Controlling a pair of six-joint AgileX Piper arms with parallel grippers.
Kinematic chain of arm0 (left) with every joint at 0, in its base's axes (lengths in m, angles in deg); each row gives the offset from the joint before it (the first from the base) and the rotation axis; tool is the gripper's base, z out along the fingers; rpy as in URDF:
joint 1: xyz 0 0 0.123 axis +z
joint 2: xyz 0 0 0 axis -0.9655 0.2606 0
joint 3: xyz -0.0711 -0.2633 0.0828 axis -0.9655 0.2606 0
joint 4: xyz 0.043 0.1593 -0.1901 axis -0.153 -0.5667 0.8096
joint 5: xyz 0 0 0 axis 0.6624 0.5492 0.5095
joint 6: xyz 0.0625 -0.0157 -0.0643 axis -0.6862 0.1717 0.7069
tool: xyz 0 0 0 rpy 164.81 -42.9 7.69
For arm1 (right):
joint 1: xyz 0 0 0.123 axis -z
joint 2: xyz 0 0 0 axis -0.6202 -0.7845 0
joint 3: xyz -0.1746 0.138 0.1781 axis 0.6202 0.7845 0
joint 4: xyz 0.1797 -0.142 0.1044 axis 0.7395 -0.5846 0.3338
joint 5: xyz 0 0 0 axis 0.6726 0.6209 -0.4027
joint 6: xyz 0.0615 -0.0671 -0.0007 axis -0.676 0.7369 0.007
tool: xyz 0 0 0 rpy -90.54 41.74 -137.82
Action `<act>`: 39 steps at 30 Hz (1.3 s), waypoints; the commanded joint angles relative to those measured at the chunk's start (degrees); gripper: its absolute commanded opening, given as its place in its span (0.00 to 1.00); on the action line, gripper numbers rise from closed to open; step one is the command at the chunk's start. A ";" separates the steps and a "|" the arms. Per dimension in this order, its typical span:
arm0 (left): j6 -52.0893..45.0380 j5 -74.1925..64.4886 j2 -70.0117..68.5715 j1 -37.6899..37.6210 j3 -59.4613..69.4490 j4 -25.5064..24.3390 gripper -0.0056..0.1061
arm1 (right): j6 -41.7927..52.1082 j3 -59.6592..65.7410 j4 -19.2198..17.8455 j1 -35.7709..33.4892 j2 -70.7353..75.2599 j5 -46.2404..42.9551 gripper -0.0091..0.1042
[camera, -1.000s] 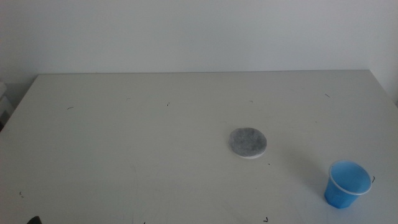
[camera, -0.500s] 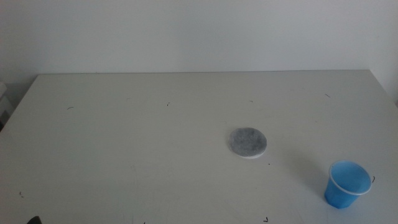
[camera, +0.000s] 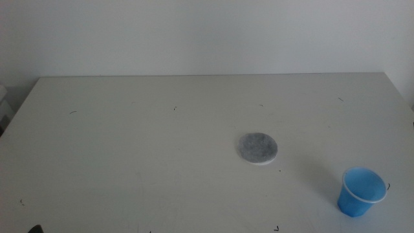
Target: Place an empty cup on a cup mat.
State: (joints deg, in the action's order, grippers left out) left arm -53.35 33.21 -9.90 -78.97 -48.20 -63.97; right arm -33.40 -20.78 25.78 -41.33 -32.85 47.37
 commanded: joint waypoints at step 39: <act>0.62 3.84 -0.18 0.06 -0.34 -0.02 0.99 | -0.99 10.54 -2.64 -4.66 -26.47 -19.59 0.85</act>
State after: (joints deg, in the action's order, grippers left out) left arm -53.35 33.21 -9.90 -78.97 -48.20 -63.97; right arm -34.35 -9.49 23.69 -46.01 -60.51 29.50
